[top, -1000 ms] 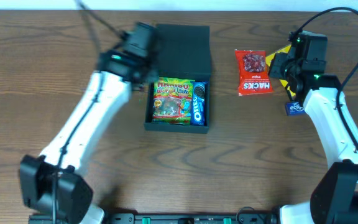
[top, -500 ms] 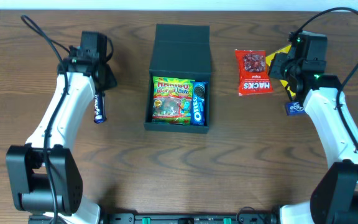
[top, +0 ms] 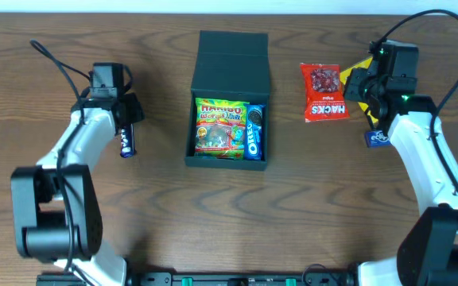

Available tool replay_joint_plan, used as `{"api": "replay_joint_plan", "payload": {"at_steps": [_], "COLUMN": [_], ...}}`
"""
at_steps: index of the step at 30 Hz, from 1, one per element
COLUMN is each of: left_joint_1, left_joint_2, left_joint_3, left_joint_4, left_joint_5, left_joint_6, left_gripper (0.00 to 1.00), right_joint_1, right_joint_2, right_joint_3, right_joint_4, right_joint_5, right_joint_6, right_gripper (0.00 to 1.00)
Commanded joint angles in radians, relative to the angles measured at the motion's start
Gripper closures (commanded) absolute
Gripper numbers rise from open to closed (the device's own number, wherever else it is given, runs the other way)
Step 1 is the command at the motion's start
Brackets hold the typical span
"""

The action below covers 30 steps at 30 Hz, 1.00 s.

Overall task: Pack container
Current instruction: 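Return left gripper and grasp the Dairy Milk bar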

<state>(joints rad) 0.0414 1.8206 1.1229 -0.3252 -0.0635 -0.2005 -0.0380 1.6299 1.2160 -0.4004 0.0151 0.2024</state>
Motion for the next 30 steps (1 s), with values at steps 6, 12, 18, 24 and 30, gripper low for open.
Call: {"api": "replay_joint_plan", "payload": {"at_steps": [6, 12, 18, 24, 30], "left_joint_1": [0.022, 0.034, 0.034, 0.034, 0.025], "left_joint_2": [0.074, 0.104, 0.132, 0.132, 0.131], "left_joint_3": [-0.008, -0.008, -0.008, -0.007, 0.038], "left_joint_4": [0.037, 0.048, 0.046, 0.045, -0.014], "left_joint_5": [0.141, 0.109, 0.108, 0.109, 0.109], "left_joint_6": [0.166, 0.182, 0.182, 0.145, 0.087], "left_gripper": [0.34, 0.39, 0.51, 0.69, 0.83], "right_joint_1": [-0.015, -0.015, -0.015, -0.015, -0.015], "right_joint_2": [0.001, 0.001, 0.001, 0.001, 0.001], "right_joint_3": [0.007, 0.007, 0.007, 0.007, 0.007], "right_joint_4": [-0.016, -0.016, -0.016, -0.015, -0.013], "right_joint_5": [0.003, 0.003, 0.003, 0.003, 0.003], "right_joint_6": [0.01, 0.01, 0.01, 0.01, 0.01], "right_gripper": [0.77, 0.77, 0.76, 0.76, 0.76]}}
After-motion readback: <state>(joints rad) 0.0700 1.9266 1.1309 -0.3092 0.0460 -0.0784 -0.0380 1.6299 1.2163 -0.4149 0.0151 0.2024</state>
